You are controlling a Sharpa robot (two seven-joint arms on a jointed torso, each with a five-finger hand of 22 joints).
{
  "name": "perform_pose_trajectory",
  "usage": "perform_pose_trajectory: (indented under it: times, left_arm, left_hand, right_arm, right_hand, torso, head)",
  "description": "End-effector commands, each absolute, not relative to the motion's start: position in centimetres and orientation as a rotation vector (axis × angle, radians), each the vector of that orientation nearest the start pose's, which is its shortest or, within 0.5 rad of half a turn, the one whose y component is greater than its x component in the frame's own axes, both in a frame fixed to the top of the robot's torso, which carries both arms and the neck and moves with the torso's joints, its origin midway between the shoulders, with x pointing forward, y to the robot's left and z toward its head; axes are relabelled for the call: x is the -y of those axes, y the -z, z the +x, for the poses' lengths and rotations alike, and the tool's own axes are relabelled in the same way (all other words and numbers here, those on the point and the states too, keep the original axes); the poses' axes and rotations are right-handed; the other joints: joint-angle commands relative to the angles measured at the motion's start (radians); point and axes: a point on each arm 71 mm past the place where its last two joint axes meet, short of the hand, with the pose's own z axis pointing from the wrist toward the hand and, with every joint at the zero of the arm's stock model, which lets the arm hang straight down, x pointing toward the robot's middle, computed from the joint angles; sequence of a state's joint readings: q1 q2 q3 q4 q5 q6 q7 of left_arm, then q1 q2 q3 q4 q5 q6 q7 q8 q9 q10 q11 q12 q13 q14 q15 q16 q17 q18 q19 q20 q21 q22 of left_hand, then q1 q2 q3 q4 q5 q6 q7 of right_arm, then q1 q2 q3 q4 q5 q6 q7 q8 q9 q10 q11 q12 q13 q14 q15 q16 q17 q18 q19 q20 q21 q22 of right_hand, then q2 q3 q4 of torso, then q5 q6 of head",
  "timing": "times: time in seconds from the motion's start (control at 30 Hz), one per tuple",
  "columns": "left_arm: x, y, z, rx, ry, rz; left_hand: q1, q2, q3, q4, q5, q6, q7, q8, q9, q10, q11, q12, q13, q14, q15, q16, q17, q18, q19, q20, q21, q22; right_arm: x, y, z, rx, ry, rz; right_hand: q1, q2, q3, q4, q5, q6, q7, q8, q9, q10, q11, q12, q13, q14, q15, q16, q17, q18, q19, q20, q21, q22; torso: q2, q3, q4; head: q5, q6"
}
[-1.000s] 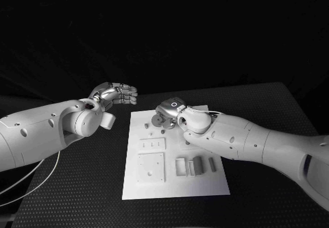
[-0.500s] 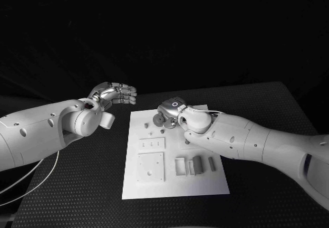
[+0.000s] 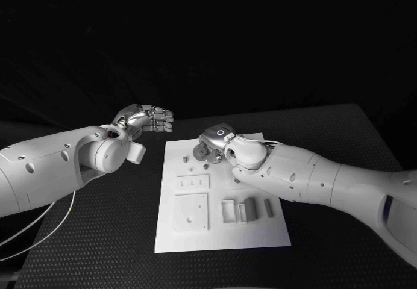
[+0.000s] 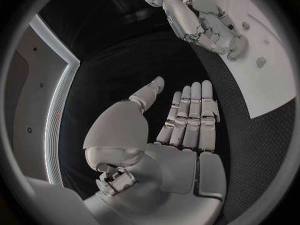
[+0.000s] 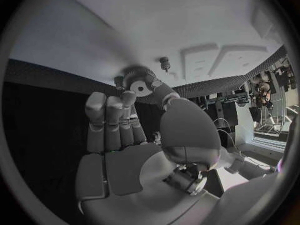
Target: Assemble the parts on the task board
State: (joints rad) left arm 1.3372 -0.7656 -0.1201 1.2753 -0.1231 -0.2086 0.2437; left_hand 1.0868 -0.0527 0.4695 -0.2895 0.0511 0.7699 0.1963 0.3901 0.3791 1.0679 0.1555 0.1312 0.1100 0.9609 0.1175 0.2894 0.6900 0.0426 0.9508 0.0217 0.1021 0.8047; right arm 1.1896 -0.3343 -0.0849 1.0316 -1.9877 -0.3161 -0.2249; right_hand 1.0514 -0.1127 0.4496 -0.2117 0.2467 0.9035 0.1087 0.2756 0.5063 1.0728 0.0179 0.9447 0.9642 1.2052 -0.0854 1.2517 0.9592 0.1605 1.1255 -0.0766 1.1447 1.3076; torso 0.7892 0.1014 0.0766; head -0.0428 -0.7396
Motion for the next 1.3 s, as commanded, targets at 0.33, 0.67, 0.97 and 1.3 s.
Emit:
perform_pose_trajectory:
  times: [0.33, 0.67, 0.97, 1.3]
  left_arm:
    - [-24.11, 15.55, 54.54, -1.533, 1.346, -0.97]
    - [-24.16, 15.55, 54.53, -1.531, 1.344, -0.971]
    - [-24.17, 15.55, 54.54, -1.531, 1.343, -0.971]
    - [-24.24, 15.55, 54.53, -1.53, 1.341, -0.972]
  left_hand:
    - [-0.01, -0.004, -0.005, -0.001, 0.0, -0.003, 0.007, -0.004, -0.002, -0.001, 0.006, -0.005, -0.002, 0.0, 0.007, -0.007, 0.002, 0.016, 0.003, 0.003, -0.005, 0.002]
    - [-0.01, -0.004, -0.006, -0.001, 0.0, -0.004, 0.007, -0.005, -0.002, -0.001, 0.006, -0.006, -0.002, 0.0, 0.007, -0.008, 0.002, 0.016, 0.003, 0.003, -0.005, 0.002]
    - [-0.011, -0.005, -0.006, -0.001, 0.0, -0.004, 0.007, -0.005, -0.002, -0.001, 0.006, -0.006, -0.002, 0.0, 0.007, -0.008, 0.002, 0.016, 0.003, 0.003, -0.005, 0.002]
    - [-0.013, -0.005, -0.007, 0.0, 0.0, -0.005, 0.008, -0.005, -0.003, -0.002, 0.007, -0.007, -0.002, 0.0, 0.007, -0.009, 0.003, 0.016, 0.003, 0.003, -0.006, 0.002]
  right_arm:
    - [6.44, 22.26, 54.02, -1.478, -0.32, -0.61]
    - [6.42, 22.43, 54.0, -1.495, -0.325, -0.612]
    - [6.66, 22.58, 54.14, -1.508, -0.316, -0.61]
    - [7.21, 22.83, 54.49, -1.549, -0.337, -0.568]
  right_hand:
    - [-0.023, -0.04, 0.016, 0.015, -0.002, -0.035, 0.035, -0.036, -0.019, 0.0, 0.012, 0.0, -0.007, 0.0, 0.008, -0.005, -0.002, 0.101, 0.002, -0.004, -0.004, 0.014]
    - [-0.026, -0.052, 0.022, 0.025, -0.002, -0.048, 0.04, -0.044, -0.025, -0.004, 0.017, 0.0, -0.008, -0.002, 0.012, -0.007, -0.002, 0.101, 0.002, -0.004, -0.007, 0.013]
    - [-0.031, -0.048, 0.025, 0.034, -0.002, -0.047, 0.041, -0.043, -0.026, -0.005, 0.018, 0.001, -0.009, -0.002, 0.013, -0.007, -0.001, 0.101, 0.001, -0.003, -0.008, 0.013]
    - [-0.072, -0.024, 0.02, 0.072, -0.003, -0.043, 0.04, -0.042, -0.029, -0.009, 0.017, 0.003, -0.009, -0.005, 0.013, -0.007, 0.001, 0.101, -0.002, -0.001, -0.01, 0.015]
  torso:
    - [0.001, -0.001, 0.0612]
    - [0.0, 0.0002, 0.0607]
    - [0.0, 0.0006, 0.0606]
    - [0.0, 0.0009, 0.0602]
  head:
    - [0.0, -0.002]
    - [0.0, -0.003]
    - [0.0, -0.003]
    - [0.0, -0.004]
